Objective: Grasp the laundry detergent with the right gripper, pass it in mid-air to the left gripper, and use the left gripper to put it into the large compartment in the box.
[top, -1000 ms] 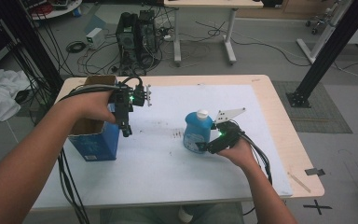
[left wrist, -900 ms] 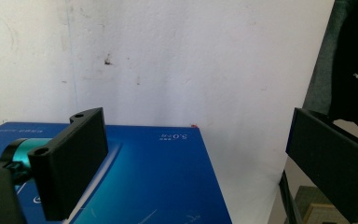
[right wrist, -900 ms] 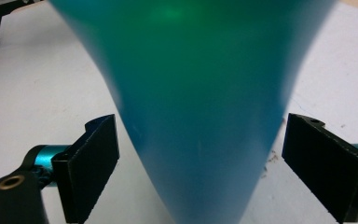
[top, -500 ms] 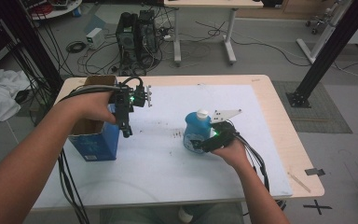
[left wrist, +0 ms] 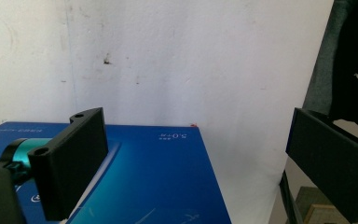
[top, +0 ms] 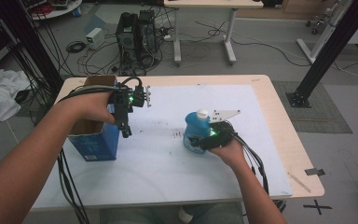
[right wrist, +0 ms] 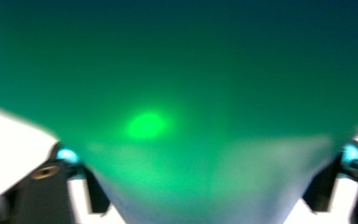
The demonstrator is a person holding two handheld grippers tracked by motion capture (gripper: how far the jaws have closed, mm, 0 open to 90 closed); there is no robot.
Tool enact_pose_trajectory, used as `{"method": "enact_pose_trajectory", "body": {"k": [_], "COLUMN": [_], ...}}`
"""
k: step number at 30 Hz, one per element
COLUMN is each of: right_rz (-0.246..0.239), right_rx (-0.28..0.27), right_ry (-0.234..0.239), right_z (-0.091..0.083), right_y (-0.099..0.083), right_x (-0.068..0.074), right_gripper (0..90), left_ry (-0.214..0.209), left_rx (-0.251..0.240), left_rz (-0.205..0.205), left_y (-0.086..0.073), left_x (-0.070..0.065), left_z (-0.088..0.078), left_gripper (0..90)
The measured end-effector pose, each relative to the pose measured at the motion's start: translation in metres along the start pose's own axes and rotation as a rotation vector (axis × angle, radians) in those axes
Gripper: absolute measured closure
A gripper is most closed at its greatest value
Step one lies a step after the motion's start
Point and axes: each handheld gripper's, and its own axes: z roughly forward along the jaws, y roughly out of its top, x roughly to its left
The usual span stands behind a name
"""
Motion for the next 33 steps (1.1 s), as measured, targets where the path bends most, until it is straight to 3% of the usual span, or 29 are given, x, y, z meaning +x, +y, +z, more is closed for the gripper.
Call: {"method": "enact_pose_trajectory", "body": {"k": [10,22,33], "right_rz": [0.015,-0.027,-0.029], "right_rx": [0.003,-0.013,-0.018], "right_ry": [0.002,-0.001,0.002], "right_z": [-0.0010,-0.0005,-0.0010], "right_y": [0.0003,0.0003,-0.0002], "right_x": [0.0021,0.0023,0.0032], "right_gripper": [24.6,31.9,39.6], "left_ry": [-0.005,-0.003,0.000], "left_rx": [0.009,0.007,0.010], "left_rz": [0.000,0.005,0.002], "left_y": [0.0012,0.0041,0.0039], "left_x": [0.0007,0.0011,0.0014], "left_z": [0.0007,0.0028,0.0027], "left_gripper": [5.3,5.3,5.3]}}
